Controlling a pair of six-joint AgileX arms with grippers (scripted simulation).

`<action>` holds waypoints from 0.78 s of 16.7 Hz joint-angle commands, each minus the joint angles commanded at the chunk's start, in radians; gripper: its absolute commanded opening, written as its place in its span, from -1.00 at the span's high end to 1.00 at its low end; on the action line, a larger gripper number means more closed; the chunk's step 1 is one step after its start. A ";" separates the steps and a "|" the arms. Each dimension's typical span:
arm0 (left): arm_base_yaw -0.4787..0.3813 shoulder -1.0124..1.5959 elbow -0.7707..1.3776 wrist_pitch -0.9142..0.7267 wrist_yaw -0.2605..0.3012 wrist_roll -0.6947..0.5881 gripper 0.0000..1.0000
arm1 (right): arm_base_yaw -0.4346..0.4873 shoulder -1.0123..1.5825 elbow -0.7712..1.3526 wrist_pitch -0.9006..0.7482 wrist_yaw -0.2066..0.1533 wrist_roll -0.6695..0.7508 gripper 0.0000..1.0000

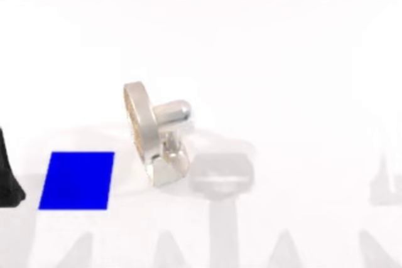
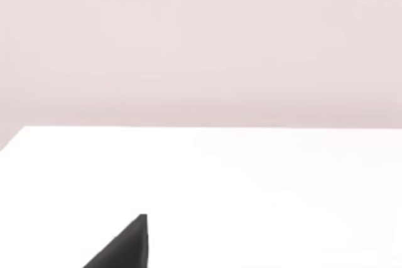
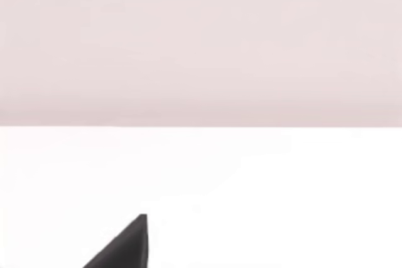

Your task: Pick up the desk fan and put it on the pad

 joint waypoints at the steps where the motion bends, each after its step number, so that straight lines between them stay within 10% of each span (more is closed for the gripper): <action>1: 0.000 0.000 0.000 0.000 0.000 0.000 -1.00 | 0.000 0.000 0.000 0.000 0.000 0.000 -1.00; 13: -0.182 0.649 0.624 -0.531 0.006 -0.266 -1.00 | 0.000 0.000 0.000 0.000 0.000 0.000 -1.00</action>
